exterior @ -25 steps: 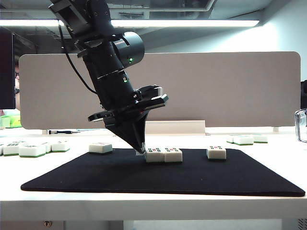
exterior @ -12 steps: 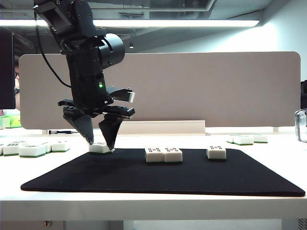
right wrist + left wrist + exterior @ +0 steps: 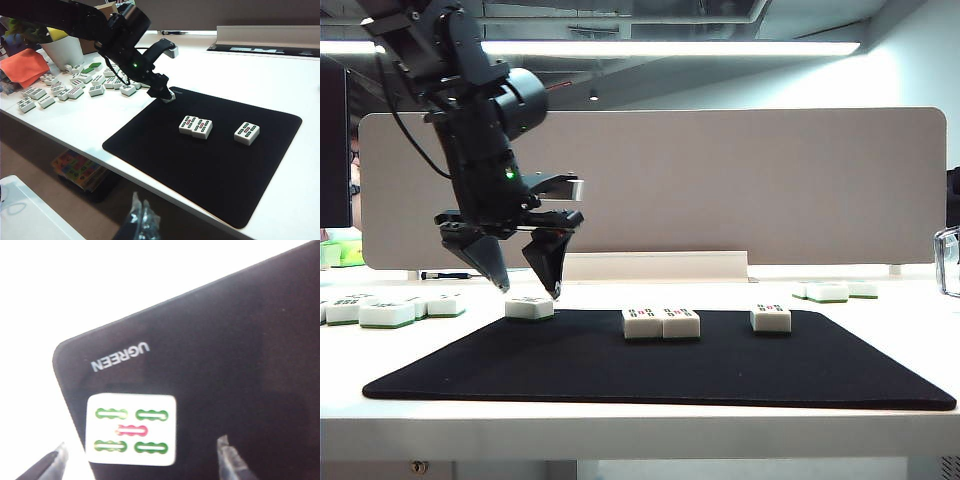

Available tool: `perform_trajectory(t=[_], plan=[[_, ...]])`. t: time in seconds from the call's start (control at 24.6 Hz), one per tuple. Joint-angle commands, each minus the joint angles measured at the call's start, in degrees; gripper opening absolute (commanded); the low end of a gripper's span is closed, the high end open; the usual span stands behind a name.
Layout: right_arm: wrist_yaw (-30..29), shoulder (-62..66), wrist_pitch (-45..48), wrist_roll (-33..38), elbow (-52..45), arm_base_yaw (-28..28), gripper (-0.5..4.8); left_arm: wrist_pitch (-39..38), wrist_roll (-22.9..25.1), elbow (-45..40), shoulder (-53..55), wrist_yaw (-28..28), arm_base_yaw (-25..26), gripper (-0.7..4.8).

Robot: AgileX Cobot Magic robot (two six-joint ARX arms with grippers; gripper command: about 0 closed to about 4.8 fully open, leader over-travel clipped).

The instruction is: Arrange four mahjong tiles into a neat stack, creating two layers of paired tiles.

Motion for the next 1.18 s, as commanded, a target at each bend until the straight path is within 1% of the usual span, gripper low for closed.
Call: perform_trajectory(t=[0.04, 0.12, 0.16, 0.41, 0.53, 0.57, 0.69, 0.73, 0.9, 1.02, 1.06, 1.14, 1.18], plan=[[0.1, -0.7, 0.5, 0.0, 0.2, 0.0, -0.01, 1.5, 0.0, 0.2, 0.1, 1.5, 1.5, 3.81], [0.1, -0.7, 0.5, 0.0, 0.2, 0.0, -0.01, 1.9, 0.0, 0.2, 0.3, 1.6, 1.7, 3.8], [0.1, -0.7, 0.5, 0.0, 0.2, 0.0, -0.01, 2.1, 0.0, 0.2, 0.5, 1.7, 1.7, 3.71], [0.1, -0.7, 0.5, 0.0, 0.2, 0.0, -0.01, 3.1, 0.0, 0.1, 2.8, 2.3, 1.7, 3.7], [0.1, -0.7, 0.5, 0.0, 0.2, 0.0, -0.01, 4.4, 0.0, 0.1, 2.9, 2.4, 1.7, 3.55], [0.1, -0.7, 0.5, 0.0, 0.2, 0.0, -0.01, 4.9, 0.0, 0.1, 2.9, 2.6, 1.7, 3.01], [0.1, -0.7, 0.5, 0.0, 0.2, 0.0, -0.01, 5.0, 0.0, 0.1, 2.9, 2.7, 1.7, 2.14], [0.1, -0.7, 0.5, 0.0, 0.2, 0.0, -0.01, 4.7, 0.0, 0.1, 2.9, 2.7, 1.7, 2.06], [0.1, -0.7, 0.5, 0.0, 0.1, 0.0, -0.01, 4.0, 0.0, 0.2, 2.8, 2.9, 1.7, 2.05], [0.1, -0.7, 0.5, 0.0, 0.1, 0.0, -0.01, 2.6, 0.3, 0.2, 0.4, 7.9, 1.0, 2.05], [0.1, -0.7, 0.5, 0.0, 0.1, 0.0, -0.01, 2.0, 1.0, 0.2, -1.4, 8.3, 0.0, 2.05], [0.1, -0.7, 0.5, 0.0, 0.1, 0.0, -0.01, 0.5, 6.3, 0.2, -4.3, 9.2, -2.2, 2.05], [0.1, -0.7, 0.5, 0.0, 0.1, 0.0, -0.01, -0.7, 11.5, 0.2, -5.8, 9.4, -4.1, 2.05]])
